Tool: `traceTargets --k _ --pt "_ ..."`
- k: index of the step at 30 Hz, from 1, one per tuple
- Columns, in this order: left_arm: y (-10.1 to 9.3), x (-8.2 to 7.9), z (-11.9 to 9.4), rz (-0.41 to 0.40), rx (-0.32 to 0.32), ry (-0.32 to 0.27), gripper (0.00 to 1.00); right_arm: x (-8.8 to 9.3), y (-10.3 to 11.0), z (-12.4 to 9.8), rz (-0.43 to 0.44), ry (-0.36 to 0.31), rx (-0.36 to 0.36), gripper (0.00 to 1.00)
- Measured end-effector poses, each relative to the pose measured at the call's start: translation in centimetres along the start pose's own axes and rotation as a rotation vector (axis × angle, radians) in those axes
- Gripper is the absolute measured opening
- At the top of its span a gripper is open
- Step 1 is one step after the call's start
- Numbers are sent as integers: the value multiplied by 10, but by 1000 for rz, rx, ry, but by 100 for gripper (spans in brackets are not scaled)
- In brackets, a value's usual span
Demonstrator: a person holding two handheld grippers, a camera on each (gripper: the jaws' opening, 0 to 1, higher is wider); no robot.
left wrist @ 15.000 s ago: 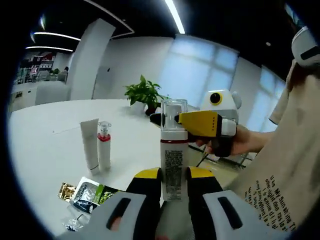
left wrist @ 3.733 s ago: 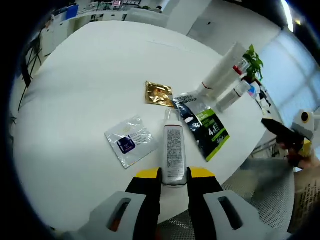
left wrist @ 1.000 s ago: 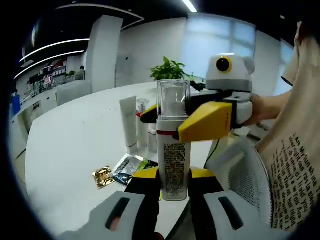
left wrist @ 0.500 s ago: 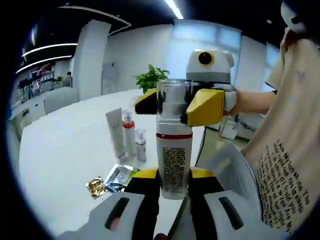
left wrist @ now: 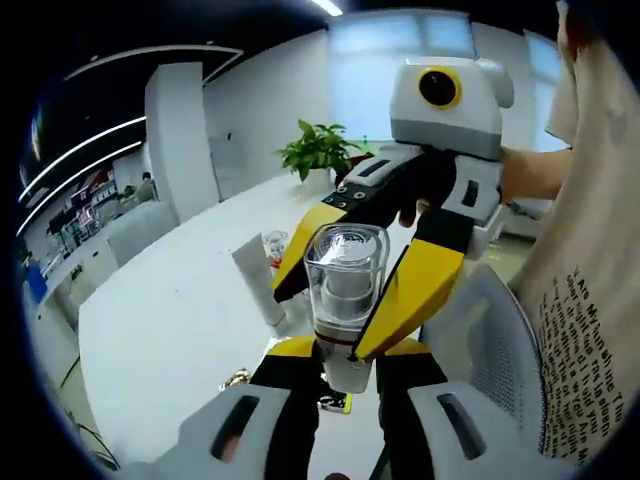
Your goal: Arrange the skincare products in the storage area until every visible bottle or jar stands upright without overlapping.
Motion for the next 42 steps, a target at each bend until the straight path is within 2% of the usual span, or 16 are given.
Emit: traceTargets --k 5,13,18,21,26,28,36,40,42 --pt "2 0 10 5 41 10 17 8 -2 -5 3 16 35 22" --pt "13 3 40 28 116 26 17 29 -15 -18 25 52 118 24" --pt "30 7 62 20 141 41 17 44 -26 -26 66 72 167 36" --pt "41 9 77 9 164 38 17 51 -32 -31 90 86 202 40" --pt "59 15 101 22 179 64 17 69 -41 -41 143 124 261 47" --pt "67 16 109 22 180 69 17 77 -44 -47 158 136 278 47" --pt "94 18 141 3 187 37 17 104 -52 -64 221 186 368 61" --pt "103 21 156 24 175 43 17 114 -56 -73 248 204 428 74" --pt "106 24 163 23 188 44 17 118 -56 -77 269 213 451 75"
Point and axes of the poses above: the point that each gripper's makers call its tool centre point, and the gripper's own axes: z roughly forward along the fingers, y roughly to its left, x roughly out of its underside, the point moved 8 cm from there along -z, roughly backward along the fingers, and after that the axes turned 11 degrees about x, right-handed, at the moved point
